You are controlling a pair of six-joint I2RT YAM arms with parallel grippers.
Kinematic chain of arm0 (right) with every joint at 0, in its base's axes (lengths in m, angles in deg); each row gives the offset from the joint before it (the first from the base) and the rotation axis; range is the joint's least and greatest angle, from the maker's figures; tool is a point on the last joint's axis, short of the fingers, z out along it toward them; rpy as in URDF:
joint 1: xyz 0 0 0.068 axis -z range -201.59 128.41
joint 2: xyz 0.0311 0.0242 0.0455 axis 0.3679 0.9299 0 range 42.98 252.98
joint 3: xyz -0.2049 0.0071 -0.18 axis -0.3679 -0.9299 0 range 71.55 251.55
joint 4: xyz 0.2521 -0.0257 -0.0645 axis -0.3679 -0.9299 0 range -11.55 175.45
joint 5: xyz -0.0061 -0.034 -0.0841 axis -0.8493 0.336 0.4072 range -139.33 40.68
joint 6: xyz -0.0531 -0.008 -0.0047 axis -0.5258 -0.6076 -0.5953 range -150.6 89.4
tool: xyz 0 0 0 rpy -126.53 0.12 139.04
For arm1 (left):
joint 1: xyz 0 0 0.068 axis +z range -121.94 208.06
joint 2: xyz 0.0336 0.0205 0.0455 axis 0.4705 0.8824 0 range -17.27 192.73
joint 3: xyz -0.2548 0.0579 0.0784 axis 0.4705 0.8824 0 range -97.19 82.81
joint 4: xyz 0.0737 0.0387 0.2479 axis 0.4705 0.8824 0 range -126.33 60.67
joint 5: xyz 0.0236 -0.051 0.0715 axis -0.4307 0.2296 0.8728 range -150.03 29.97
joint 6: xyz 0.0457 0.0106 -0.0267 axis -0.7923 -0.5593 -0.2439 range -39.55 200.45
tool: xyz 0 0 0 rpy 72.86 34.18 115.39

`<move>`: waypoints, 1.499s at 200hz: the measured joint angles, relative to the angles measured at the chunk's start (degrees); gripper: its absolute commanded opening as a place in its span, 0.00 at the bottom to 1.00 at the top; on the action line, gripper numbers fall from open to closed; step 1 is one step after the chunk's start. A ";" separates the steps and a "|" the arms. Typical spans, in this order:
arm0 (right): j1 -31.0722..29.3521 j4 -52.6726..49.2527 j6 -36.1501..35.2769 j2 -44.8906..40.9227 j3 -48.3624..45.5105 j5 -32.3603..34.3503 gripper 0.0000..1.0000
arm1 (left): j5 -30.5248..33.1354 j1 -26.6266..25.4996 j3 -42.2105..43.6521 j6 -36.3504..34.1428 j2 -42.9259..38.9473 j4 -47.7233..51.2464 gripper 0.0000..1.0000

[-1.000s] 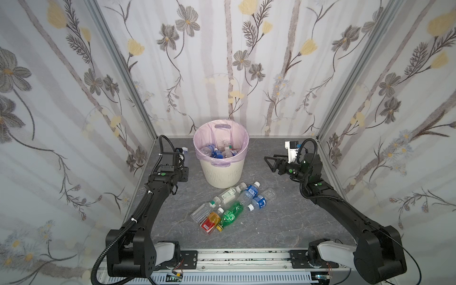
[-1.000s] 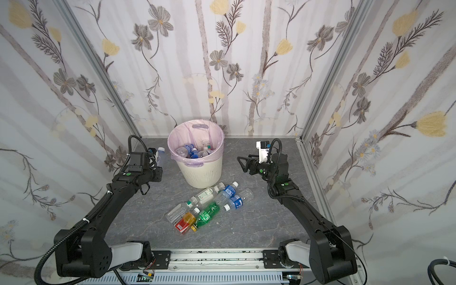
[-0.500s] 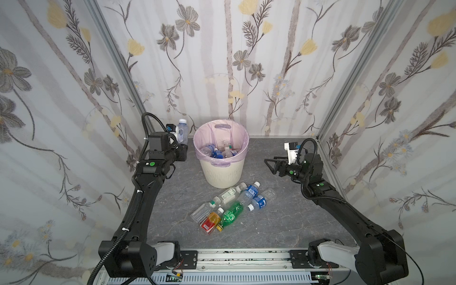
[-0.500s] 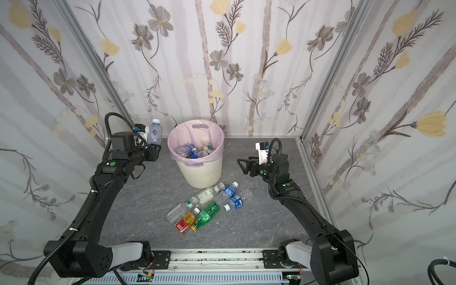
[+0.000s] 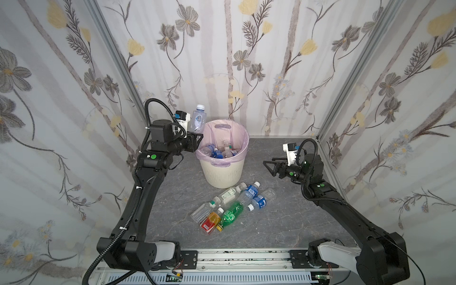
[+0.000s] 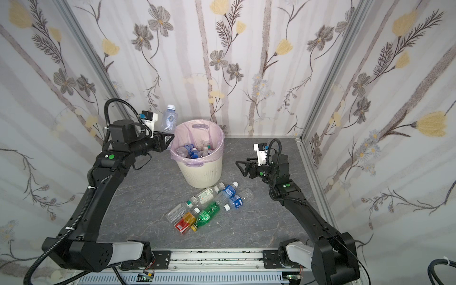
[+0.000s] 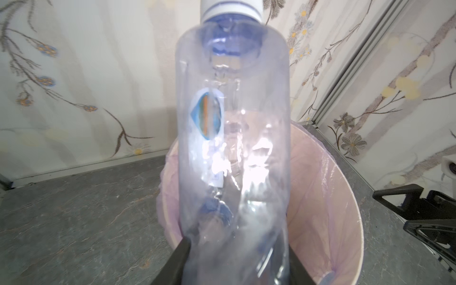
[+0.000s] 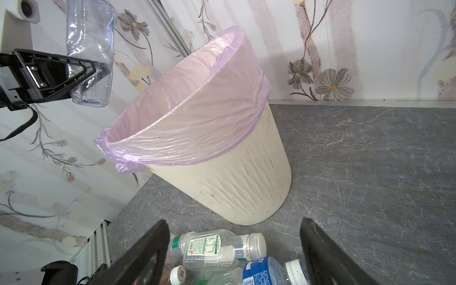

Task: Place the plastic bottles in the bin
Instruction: 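Lift the clear bottle with the left gripper and carry it over the bin, then open the left gripper to drop the clear bottle into the bin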

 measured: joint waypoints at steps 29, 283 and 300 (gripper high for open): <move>-1.01 -1.84 -0.96 -0.98 0.00 0.63 0.84 | 0.85 -2.75 -2.58 0.00 3.63 -0.09 0.45; -6.25 -21.81 -8.92 -2.99 3.39 12.02 0.84 | 14.49 -6.54 -1.73 -2.19 7.26 -0.74 0.75; -7.26 -23.15 -11.34 -2.51 5.60 14.14 0.84 | 14.93 -6.54 -0.37 -2.47 5.64 -0.87 0.77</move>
